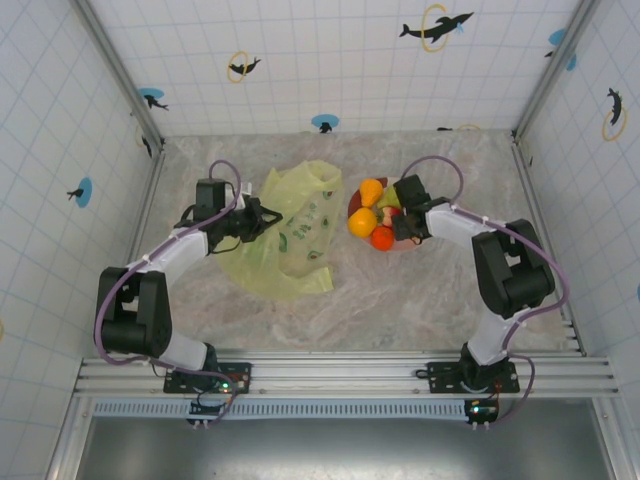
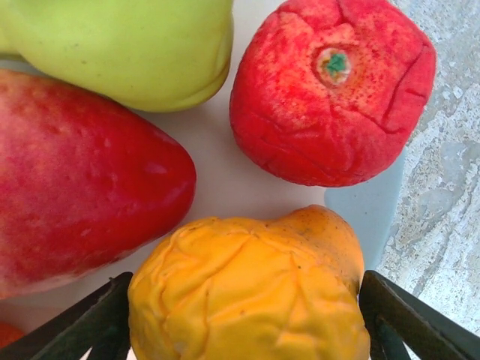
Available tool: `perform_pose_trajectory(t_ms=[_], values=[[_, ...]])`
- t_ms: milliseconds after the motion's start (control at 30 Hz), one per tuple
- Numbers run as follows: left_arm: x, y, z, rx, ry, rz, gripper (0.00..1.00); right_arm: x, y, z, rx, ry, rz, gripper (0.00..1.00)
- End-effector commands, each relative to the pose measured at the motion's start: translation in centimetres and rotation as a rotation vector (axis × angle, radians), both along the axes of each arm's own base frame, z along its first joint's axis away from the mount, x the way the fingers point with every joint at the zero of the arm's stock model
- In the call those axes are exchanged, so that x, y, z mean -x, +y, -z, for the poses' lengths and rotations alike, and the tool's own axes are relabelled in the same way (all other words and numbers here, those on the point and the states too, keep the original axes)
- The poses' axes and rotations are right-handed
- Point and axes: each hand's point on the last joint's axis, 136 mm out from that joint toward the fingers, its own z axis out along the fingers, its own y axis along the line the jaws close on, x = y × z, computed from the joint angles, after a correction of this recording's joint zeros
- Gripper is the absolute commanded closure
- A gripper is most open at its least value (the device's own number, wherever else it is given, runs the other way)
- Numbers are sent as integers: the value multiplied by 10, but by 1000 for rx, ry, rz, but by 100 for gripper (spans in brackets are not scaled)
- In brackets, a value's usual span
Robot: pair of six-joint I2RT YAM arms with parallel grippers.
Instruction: Place the fruits into the plastic bag
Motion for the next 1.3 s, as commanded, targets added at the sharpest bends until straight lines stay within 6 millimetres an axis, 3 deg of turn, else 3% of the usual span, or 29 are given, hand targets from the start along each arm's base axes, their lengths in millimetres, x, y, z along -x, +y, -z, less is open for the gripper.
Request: perform_pose_trajectory(t_ms=[0, 300, 433, 533, 700, 833, 1033, 1267], values=[[1, 0, 1, 11, -4, 16, 100, -6, 2, -7, 26, -14, -6, 25], [2, 1, 2, 12, 0, 17, 100, -3, 0, -34, 18, -73, -3, 33], [3, 0, 3, 14, 3, 19, 100, 2, -1, -59, -4, -130, 2, 35], [3, 0, 2, 17, 3, 22, 100, 8, 13, -82, -64, -194, -39, 36], [3, 0, 1, 20, 3, 23, 100, 25, 68, -117, -244, -293, -203, 37], [4, 0, 2, 21, 7, 23, 100, 46, 131, -136, -430, -325, -369, 37], [4, -1, 1, 28, 6, 27, 100, 70, 216, -128, -601, -299, -551, 37], [5, -2, -1, 36, 1, 31, 100, 61, 281, -104, -691, -263, -621, 37]])
